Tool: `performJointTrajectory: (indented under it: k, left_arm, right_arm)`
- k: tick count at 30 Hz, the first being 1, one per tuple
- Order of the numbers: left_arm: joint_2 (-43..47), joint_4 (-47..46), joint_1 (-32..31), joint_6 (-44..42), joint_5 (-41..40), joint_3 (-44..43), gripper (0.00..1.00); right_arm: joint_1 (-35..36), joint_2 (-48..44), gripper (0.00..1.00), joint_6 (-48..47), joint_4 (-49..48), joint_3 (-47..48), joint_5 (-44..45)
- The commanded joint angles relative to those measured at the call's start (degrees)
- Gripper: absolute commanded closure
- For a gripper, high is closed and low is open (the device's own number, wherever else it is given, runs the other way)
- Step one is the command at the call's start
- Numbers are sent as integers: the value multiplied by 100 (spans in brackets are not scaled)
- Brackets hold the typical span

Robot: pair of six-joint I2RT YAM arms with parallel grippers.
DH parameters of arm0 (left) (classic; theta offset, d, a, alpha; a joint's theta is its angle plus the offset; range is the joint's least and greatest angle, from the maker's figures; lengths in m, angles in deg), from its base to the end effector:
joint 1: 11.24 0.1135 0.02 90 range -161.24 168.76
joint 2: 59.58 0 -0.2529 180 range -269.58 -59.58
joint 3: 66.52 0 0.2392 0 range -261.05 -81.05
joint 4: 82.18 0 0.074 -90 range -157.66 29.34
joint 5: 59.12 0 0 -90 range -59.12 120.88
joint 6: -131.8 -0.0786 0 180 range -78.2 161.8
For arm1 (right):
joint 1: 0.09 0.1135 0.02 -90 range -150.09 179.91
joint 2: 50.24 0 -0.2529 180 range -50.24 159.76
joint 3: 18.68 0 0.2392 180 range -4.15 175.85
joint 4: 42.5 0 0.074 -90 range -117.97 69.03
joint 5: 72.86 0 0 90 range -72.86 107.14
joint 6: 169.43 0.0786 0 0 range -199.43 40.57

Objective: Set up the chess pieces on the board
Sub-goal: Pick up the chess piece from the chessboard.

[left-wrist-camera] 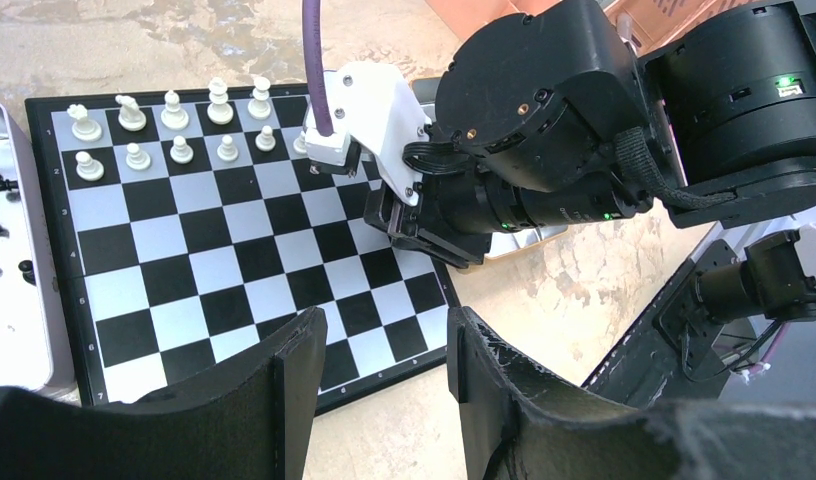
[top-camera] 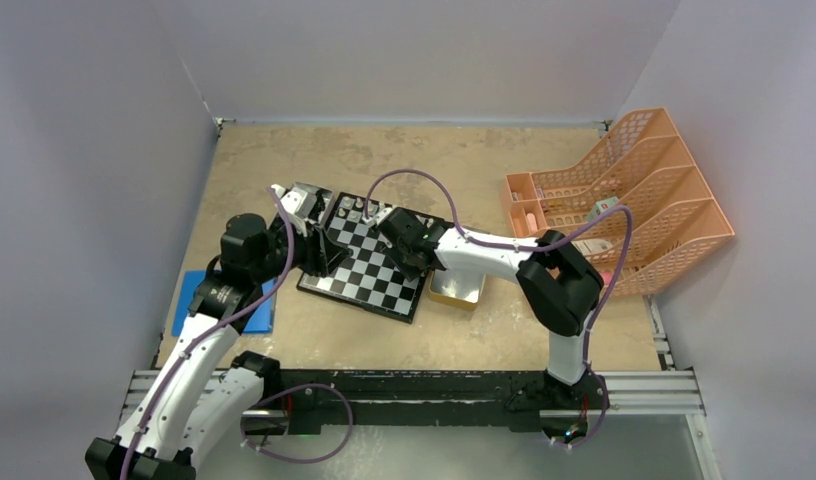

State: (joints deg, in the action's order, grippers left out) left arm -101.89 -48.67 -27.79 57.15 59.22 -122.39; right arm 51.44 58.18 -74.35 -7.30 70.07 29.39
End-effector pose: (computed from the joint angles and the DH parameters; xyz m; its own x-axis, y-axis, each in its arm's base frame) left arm 0.1812 -0.0928 0.2910 -0.4950 -0.0960 -0.8636 0.5677 0.7167 -0.4050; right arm 0.2693 0.3121 0.1496 -0.5678 -0.5755 -0.5885 -0.6414 0.7575 -0.1219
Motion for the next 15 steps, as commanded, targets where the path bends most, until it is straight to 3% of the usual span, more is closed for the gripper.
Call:
performJointTrajectory:
  k: [1, 15]
  left_arm:
    - [-4, -158, 3, -129, -3, 21, 52]
    - [-6, -157, 3, -34, -189, 64, 55]
  right_arm:
    - [-55, 13, 69, -203, -6, -105, -176]
    - [-64, -140, 88, -163, -5, -437, -122]
